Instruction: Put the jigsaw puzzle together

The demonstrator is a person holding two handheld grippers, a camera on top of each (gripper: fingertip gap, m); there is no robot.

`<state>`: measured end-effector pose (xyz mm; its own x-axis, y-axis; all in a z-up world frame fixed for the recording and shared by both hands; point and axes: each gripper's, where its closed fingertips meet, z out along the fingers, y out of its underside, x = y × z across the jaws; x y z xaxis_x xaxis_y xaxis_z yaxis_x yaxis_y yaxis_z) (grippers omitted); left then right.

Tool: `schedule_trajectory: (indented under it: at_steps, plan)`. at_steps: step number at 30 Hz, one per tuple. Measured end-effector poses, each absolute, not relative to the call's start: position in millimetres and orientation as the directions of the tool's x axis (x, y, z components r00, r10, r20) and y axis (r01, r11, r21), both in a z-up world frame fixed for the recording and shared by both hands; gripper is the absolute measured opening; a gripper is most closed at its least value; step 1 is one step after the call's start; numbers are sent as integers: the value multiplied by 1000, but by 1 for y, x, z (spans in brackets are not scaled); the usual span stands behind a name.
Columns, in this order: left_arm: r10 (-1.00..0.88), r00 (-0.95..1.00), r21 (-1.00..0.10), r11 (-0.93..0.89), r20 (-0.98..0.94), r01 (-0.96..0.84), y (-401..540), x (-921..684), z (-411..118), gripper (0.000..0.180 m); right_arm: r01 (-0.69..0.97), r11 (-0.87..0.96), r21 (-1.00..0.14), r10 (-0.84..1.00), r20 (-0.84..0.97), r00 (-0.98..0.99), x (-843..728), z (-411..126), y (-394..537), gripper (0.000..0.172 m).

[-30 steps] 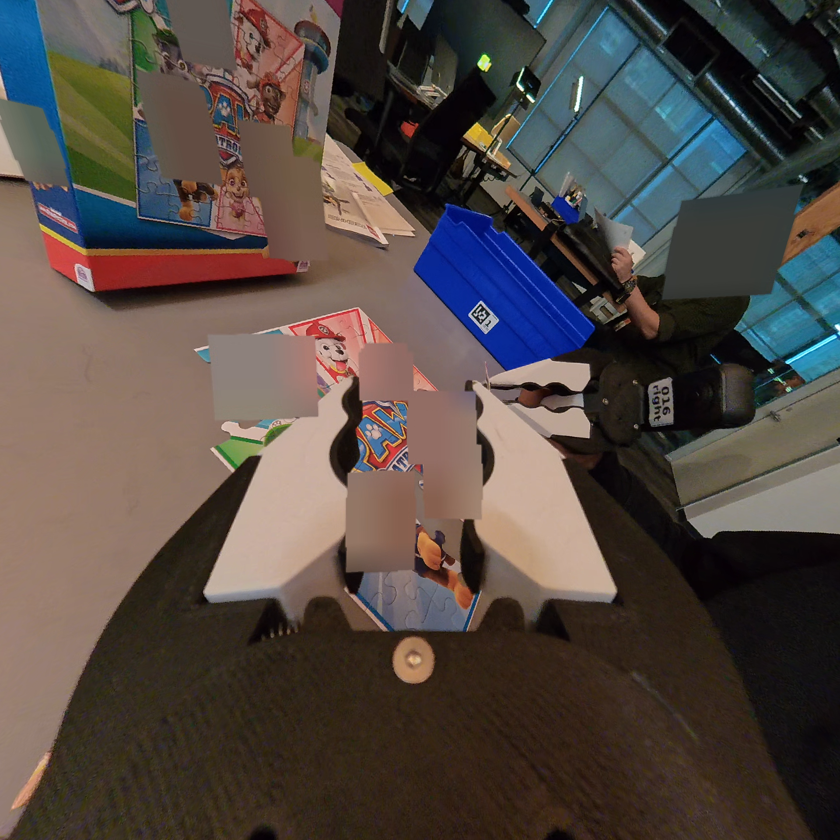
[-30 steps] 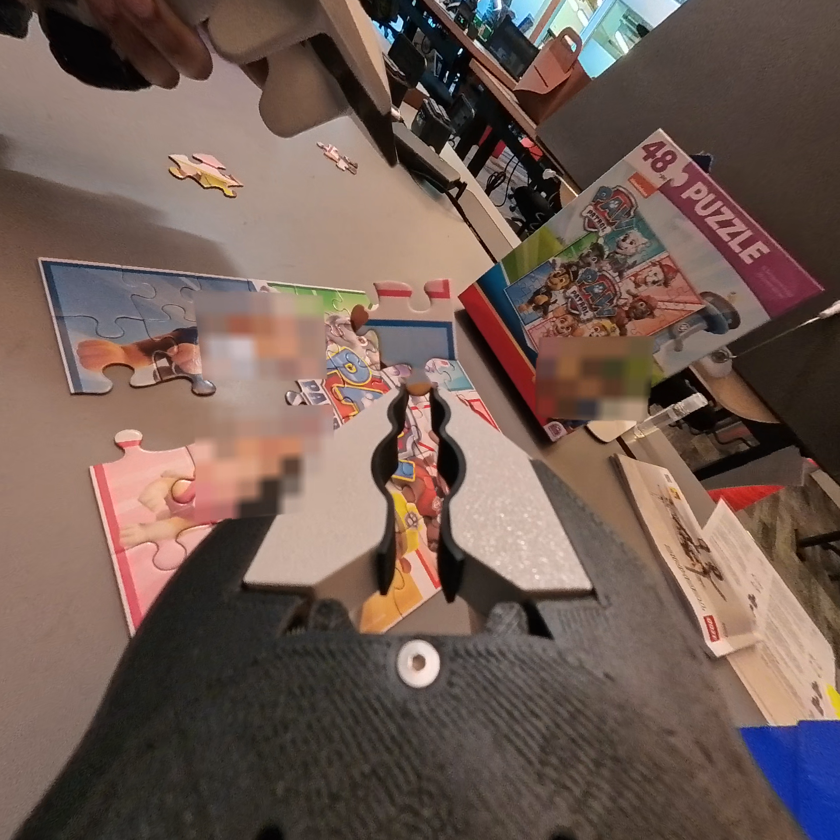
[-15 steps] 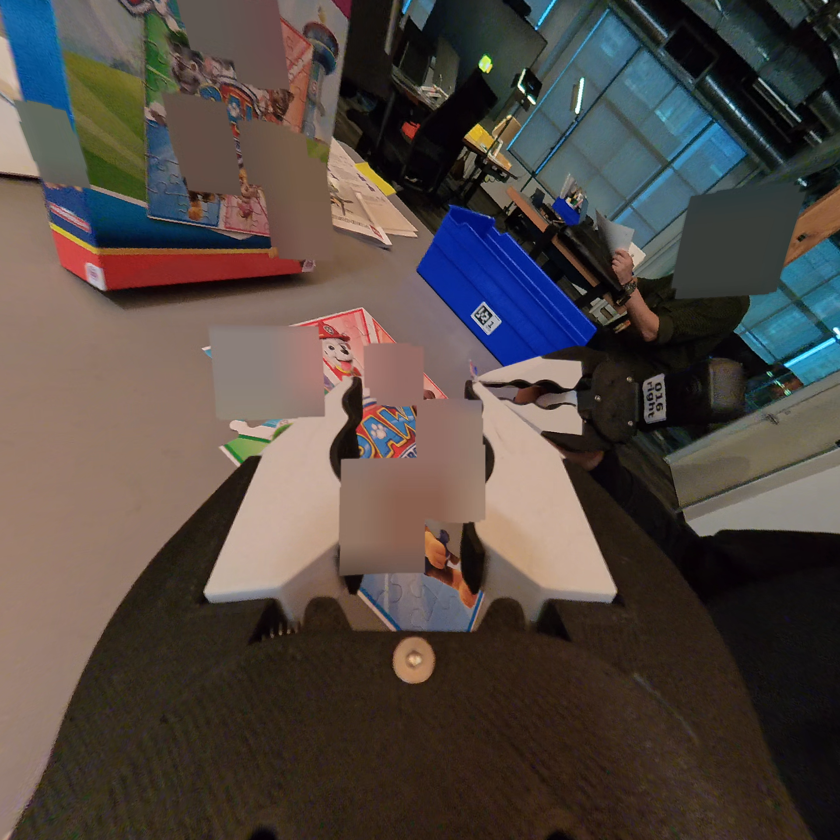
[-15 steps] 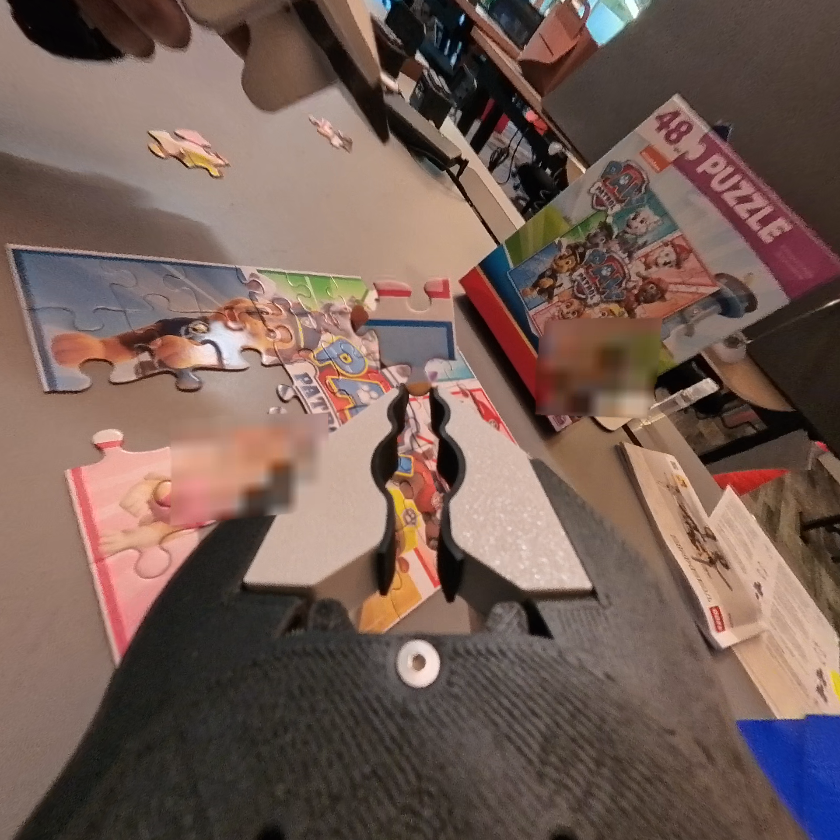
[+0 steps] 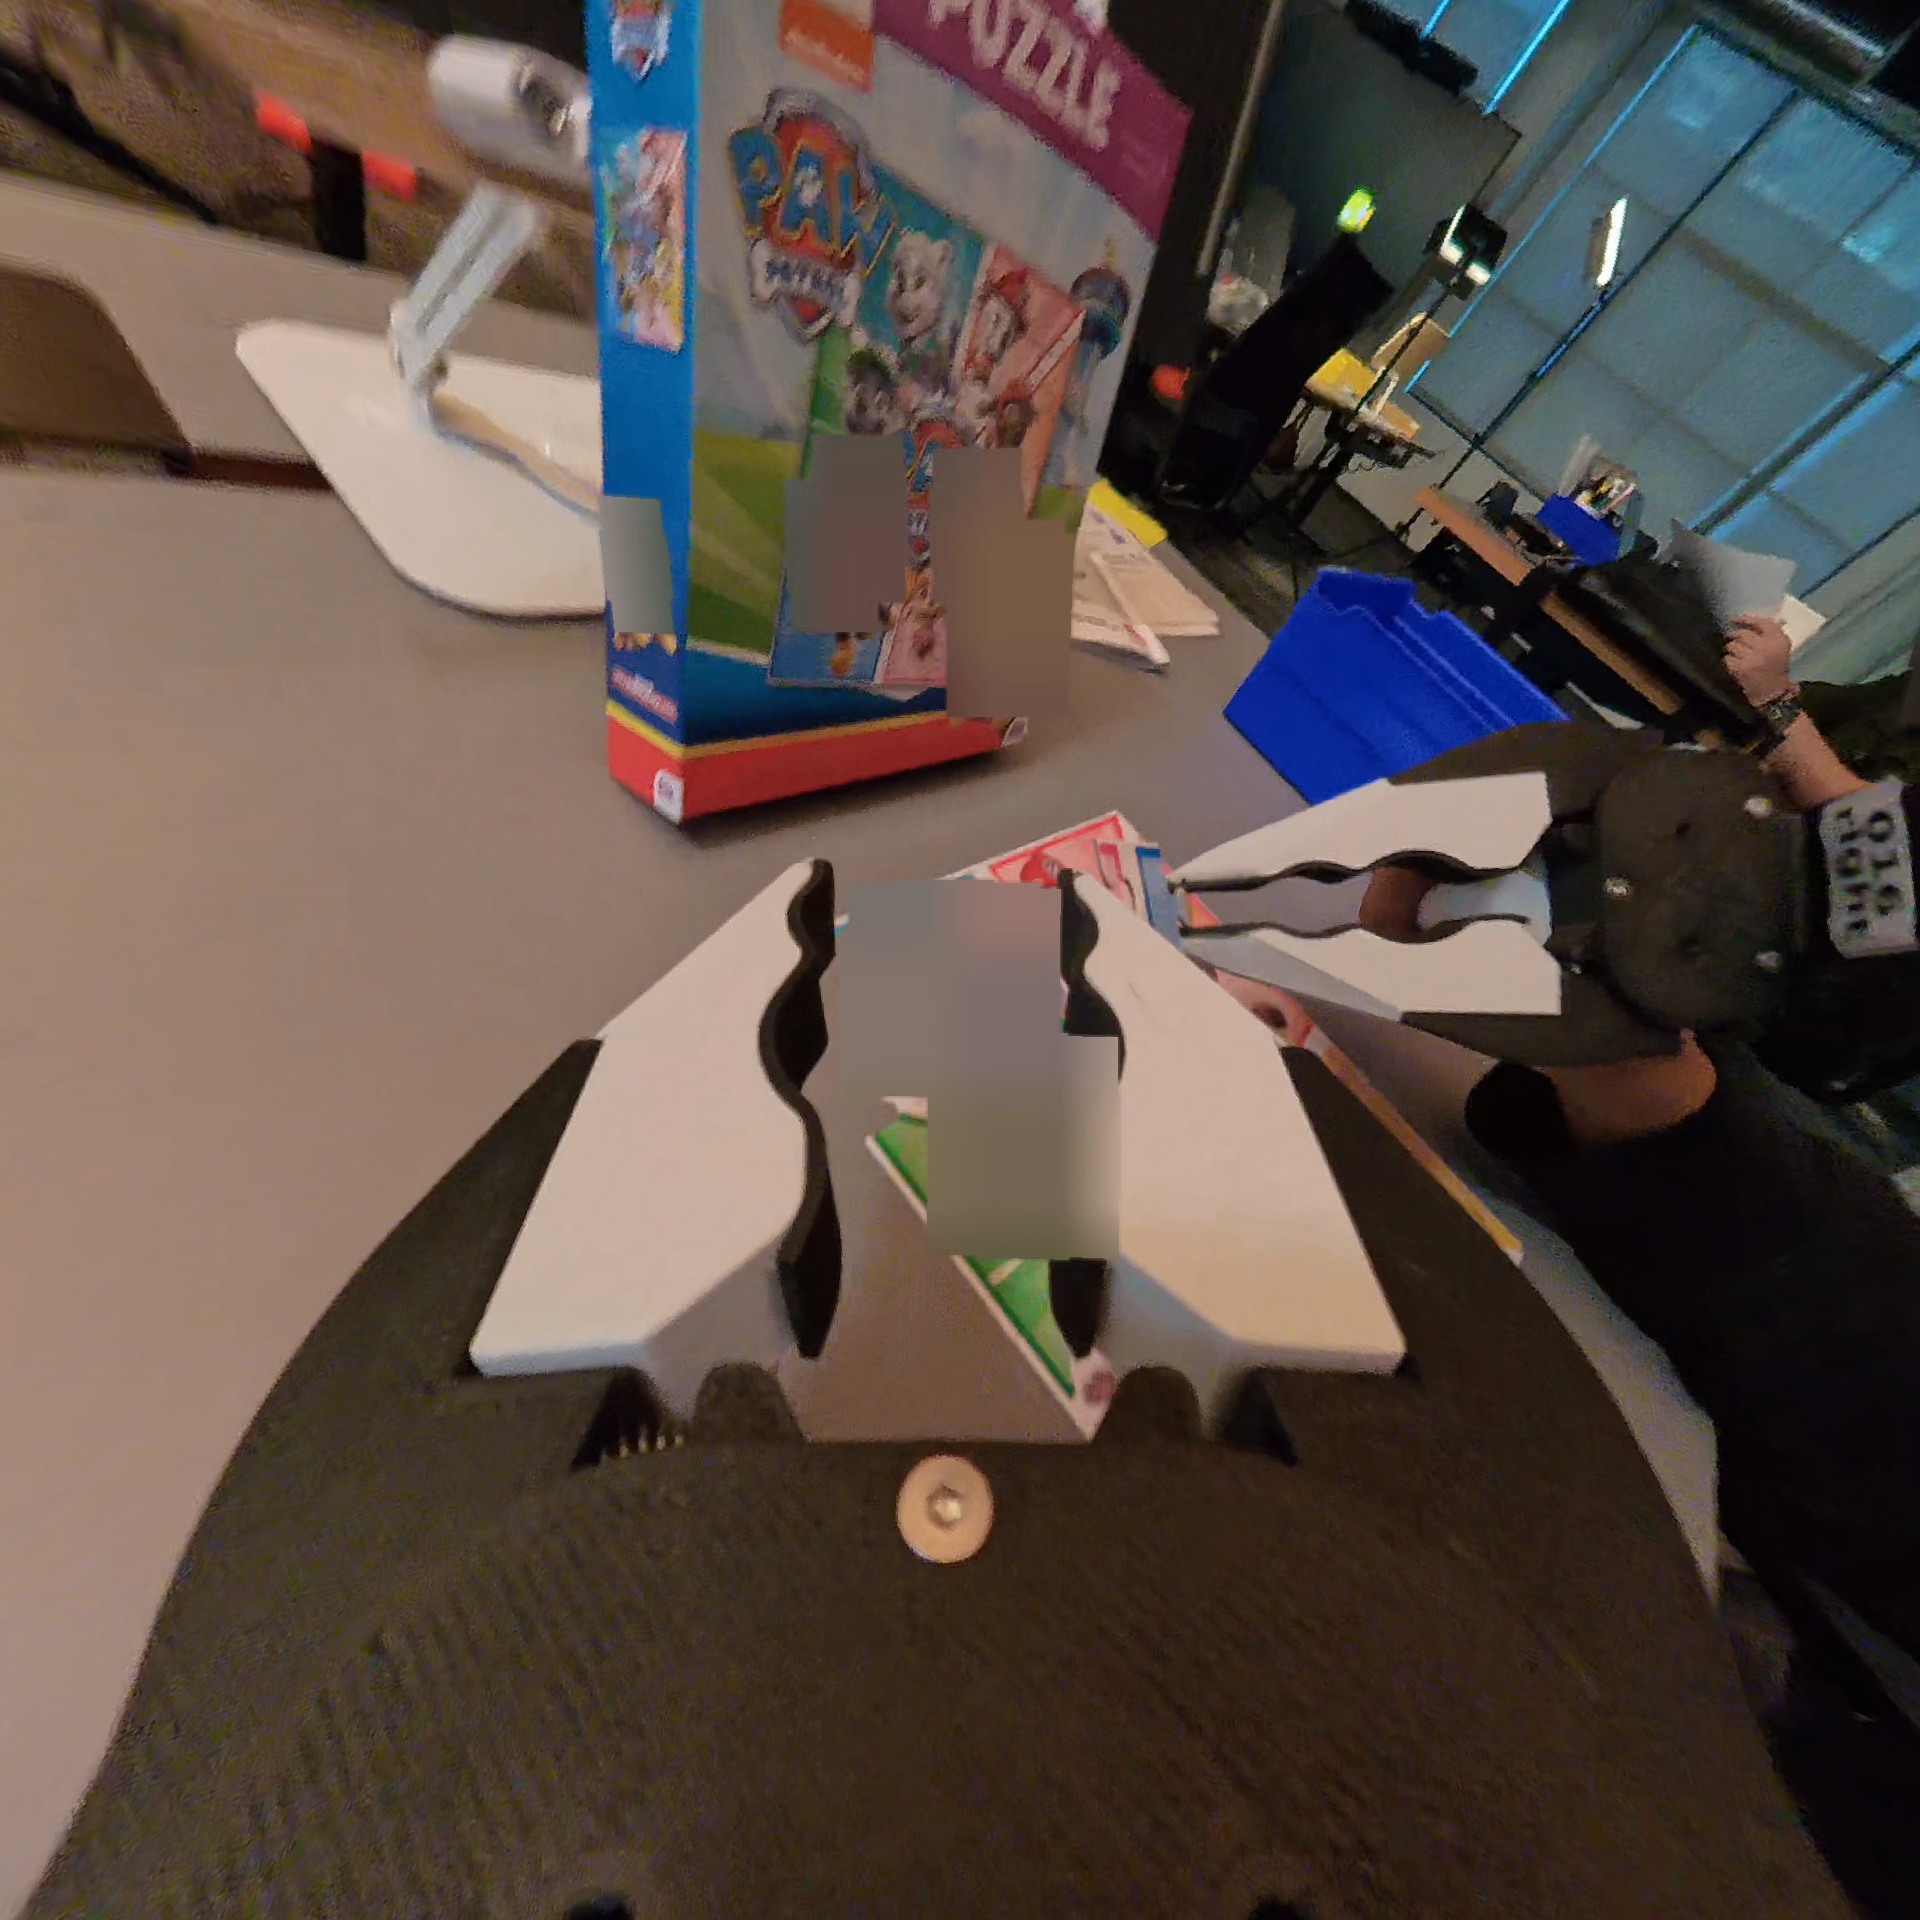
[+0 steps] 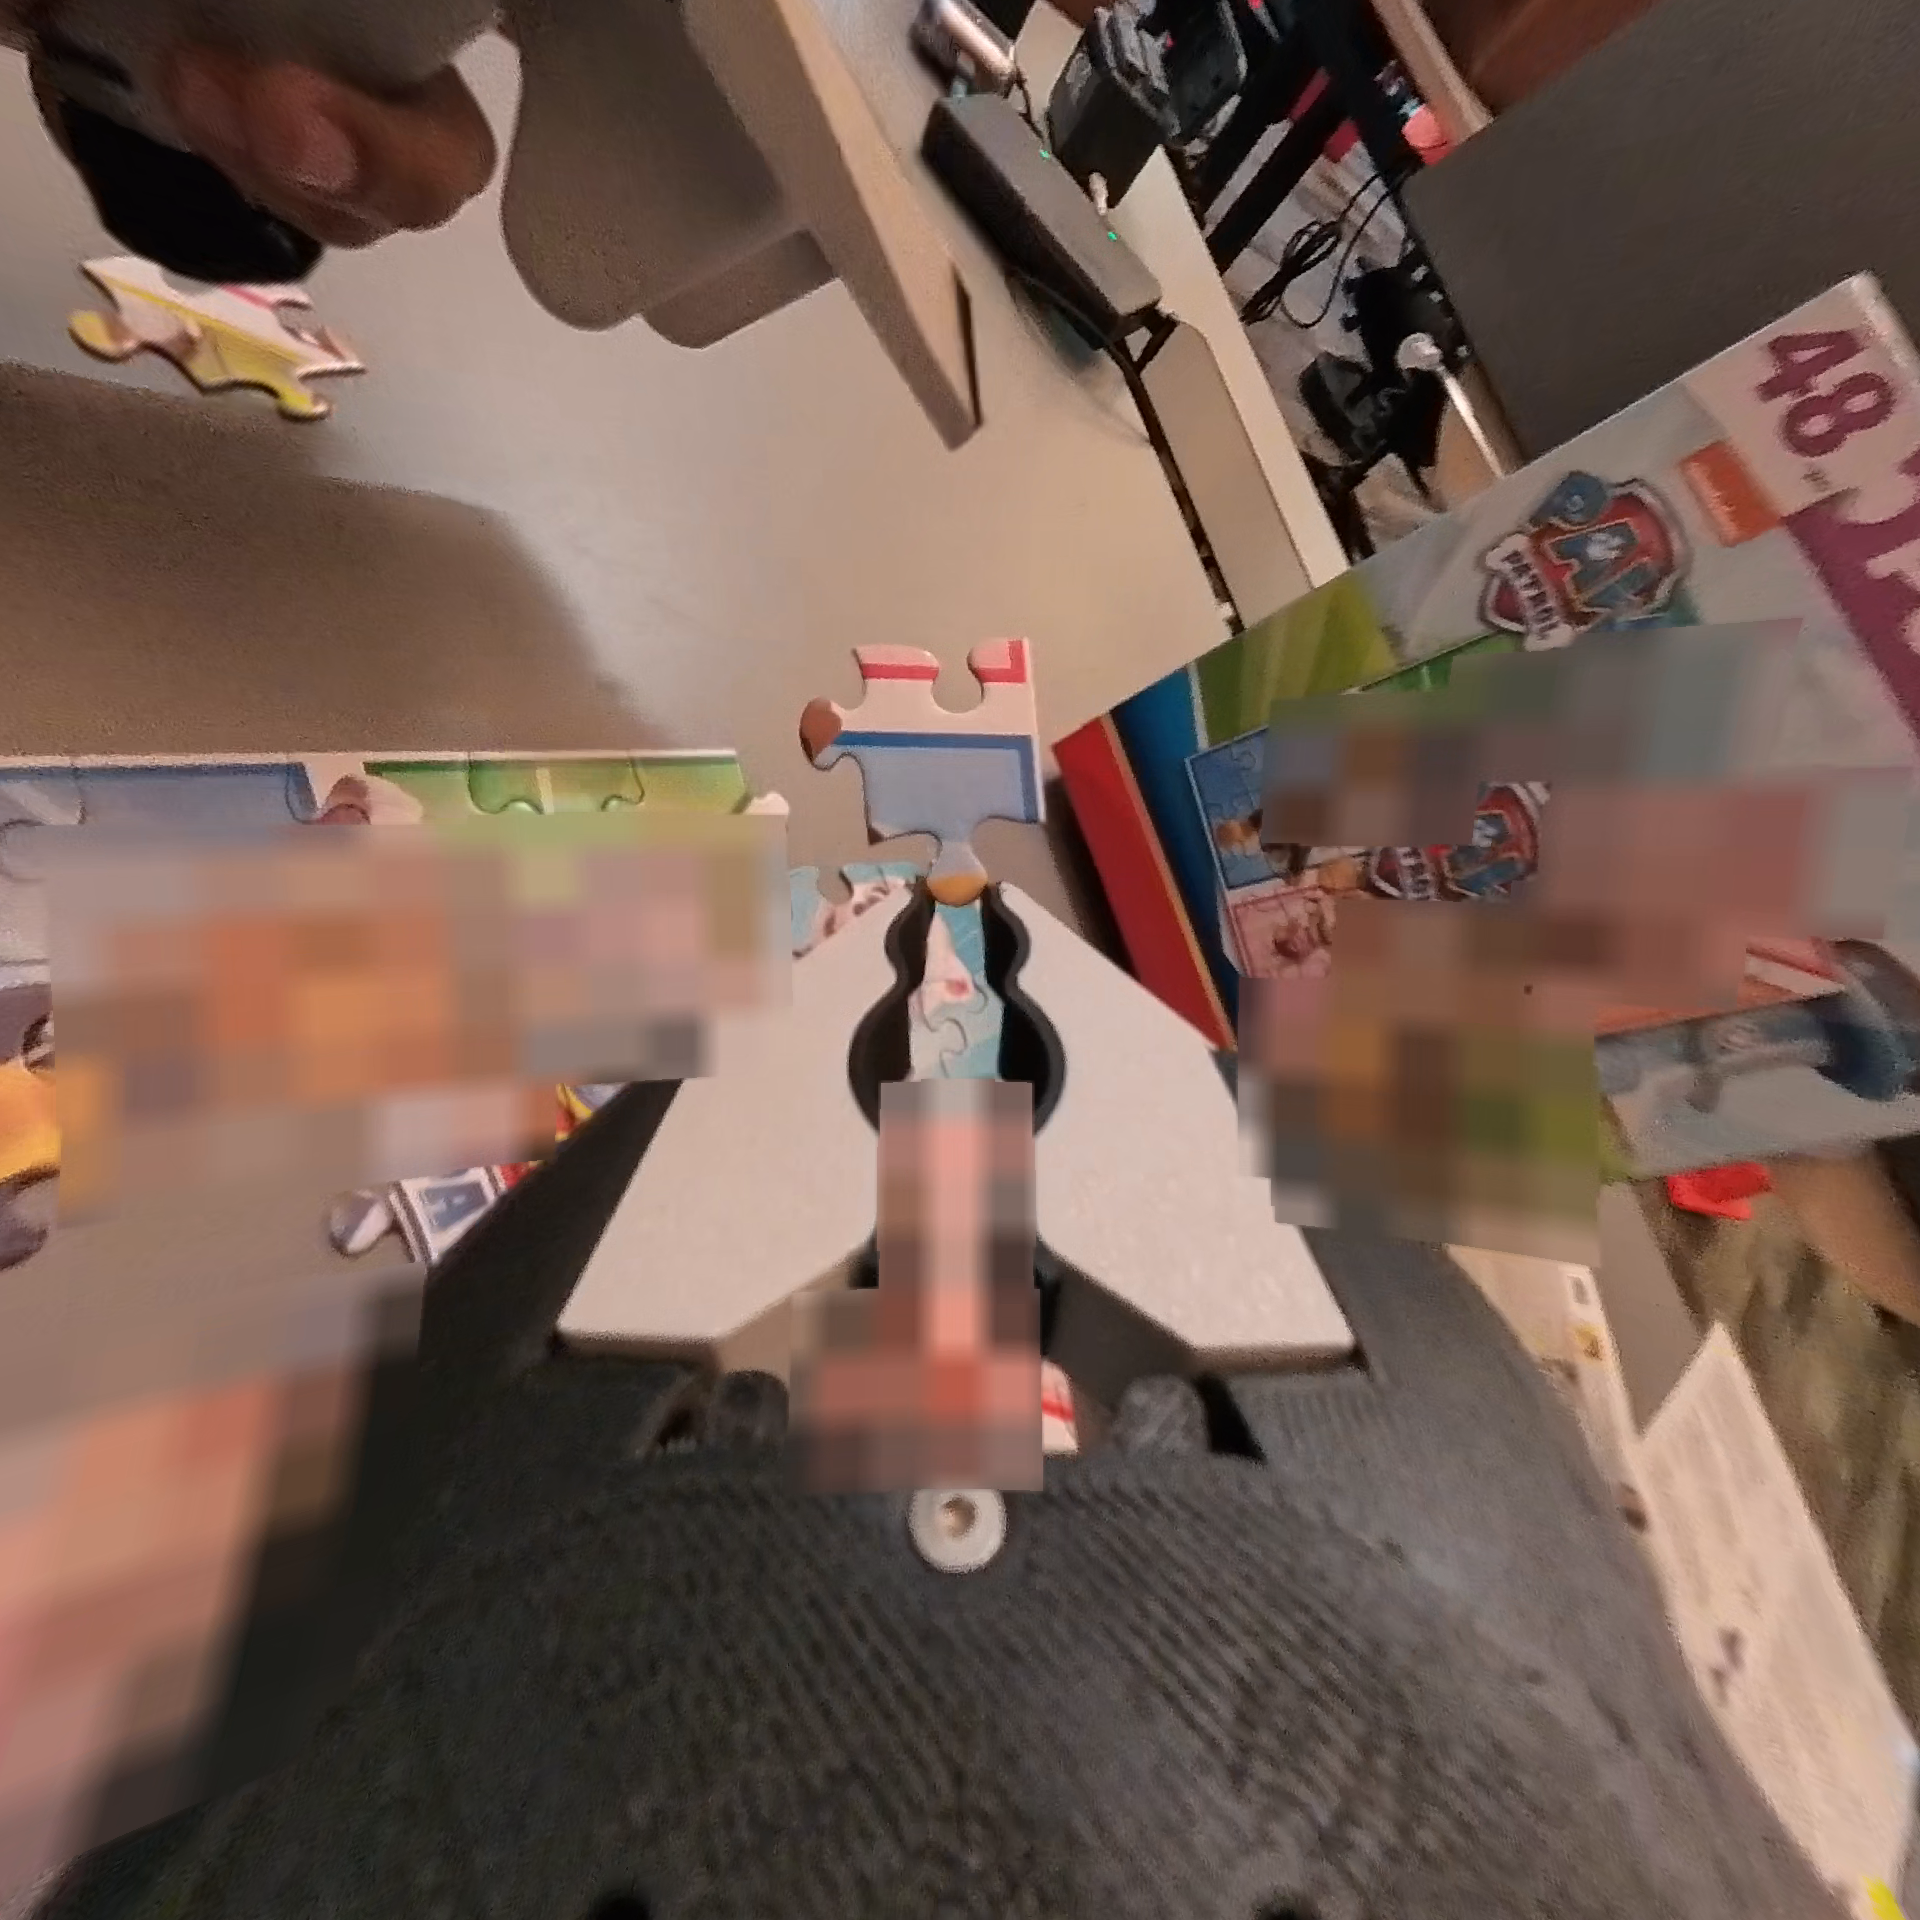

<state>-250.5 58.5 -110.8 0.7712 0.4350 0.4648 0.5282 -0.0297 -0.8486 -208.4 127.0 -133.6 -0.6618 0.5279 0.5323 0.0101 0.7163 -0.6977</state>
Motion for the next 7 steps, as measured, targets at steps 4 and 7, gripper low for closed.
schedule_trajectory:
  at_steps: [4, 7]
  plan:
    - [419, 744, -841, 96, 520, 533, 41, -261, -96, 42, 50, 705, -707, 526, 475, -706, -214, -154, 122, 9]
    - [338, 740, -811, 158, 581, 564, 43, -257, -86, 42, 61, 700, -711, 529, 459, -714, -213, -161, 124, 9]
